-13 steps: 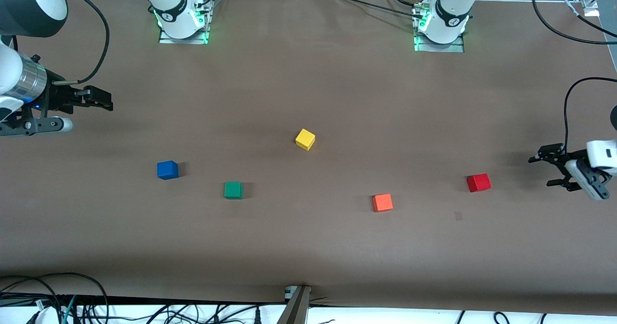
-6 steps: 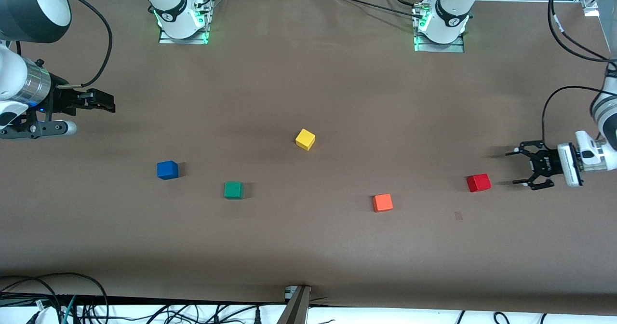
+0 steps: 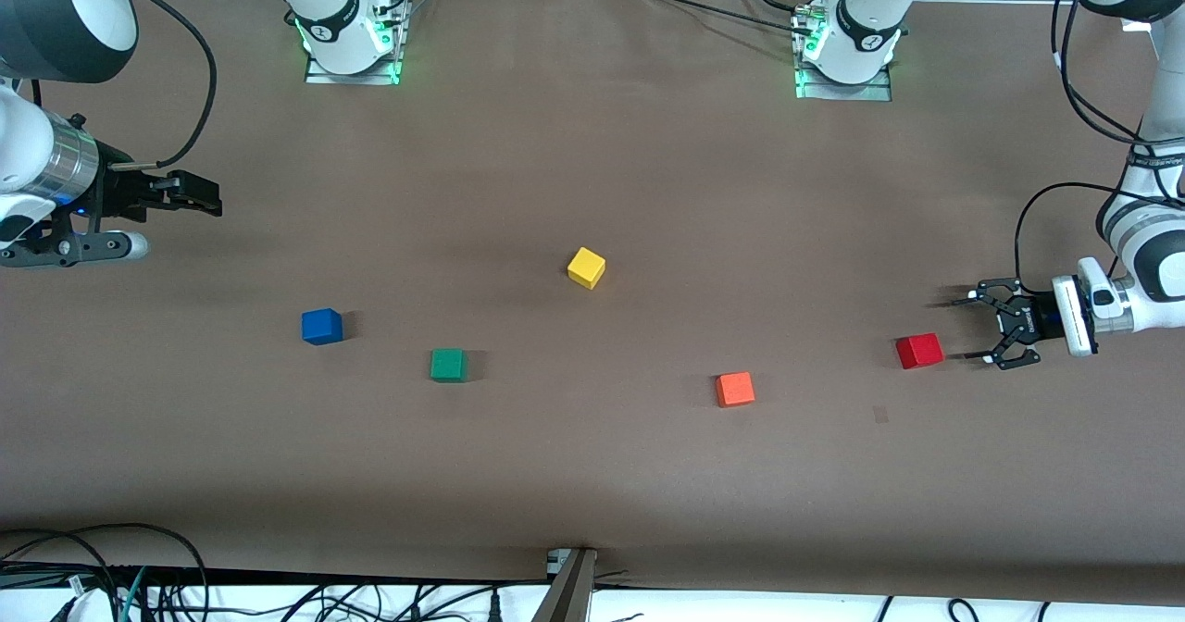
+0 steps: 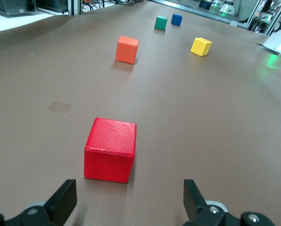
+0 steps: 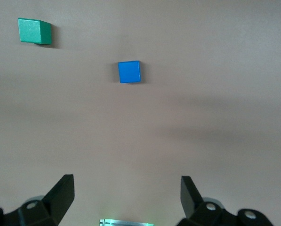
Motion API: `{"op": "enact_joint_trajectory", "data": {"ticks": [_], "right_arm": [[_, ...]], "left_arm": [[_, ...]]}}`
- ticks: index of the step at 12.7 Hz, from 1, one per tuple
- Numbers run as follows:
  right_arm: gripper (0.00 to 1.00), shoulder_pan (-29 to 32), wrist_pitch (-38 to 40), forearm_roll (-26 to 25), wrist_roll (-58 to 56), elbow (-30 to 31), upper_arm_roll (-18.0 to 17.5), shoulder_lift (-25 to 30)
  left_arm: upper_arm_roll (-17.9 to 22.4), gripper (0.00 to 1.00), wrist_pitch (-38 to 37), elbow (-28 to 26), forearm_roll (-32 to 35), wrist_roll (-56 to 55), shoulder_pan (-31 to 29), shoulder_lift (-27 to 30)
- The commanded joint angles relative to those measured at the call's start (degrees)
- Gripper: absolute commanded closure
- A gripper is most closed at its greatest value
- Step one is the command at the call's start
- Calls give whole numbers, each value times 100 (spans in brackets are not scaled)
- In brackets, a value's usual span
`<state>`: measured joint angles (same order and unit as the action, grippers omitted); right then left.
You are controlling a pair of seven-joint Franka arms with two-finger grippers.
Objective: Pass red block to right arm, stack on blue
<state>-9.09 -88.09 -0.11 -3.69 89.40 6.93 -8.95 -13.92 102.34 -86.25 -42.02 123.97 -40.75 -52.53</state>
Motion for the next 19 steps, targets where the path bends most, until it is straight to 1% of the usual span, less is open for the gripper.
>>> {"op": "enact_joint_trajectory", "data": {"ticks": [1,5,8,10,13,19], "right_arm": [[0,12,64,99,-97,-116,10,-37],[0,12,55,99,-97,-116,1,-37],[0,12,55,99,-97,-116,10,-37],[0,12,55,99,-106,-116,1,-37],[0,12,55,99,-106,-116,10,-37],[0,21,55,99,-106,-116,10,-37]], "left_arm": [[-41,0,-259,275,-358,819,-47,-371],[-49,0,-241,275,-456,1156,146,-434],[-93,0,-241,284,-868,1427,164,-819],[-102,0,-241,301,-922,1516,261,-820],[-102,0,-250,477,-913,1516,287,-820],[-102,0,-232,530,-1009,1604,454,-829]]}}
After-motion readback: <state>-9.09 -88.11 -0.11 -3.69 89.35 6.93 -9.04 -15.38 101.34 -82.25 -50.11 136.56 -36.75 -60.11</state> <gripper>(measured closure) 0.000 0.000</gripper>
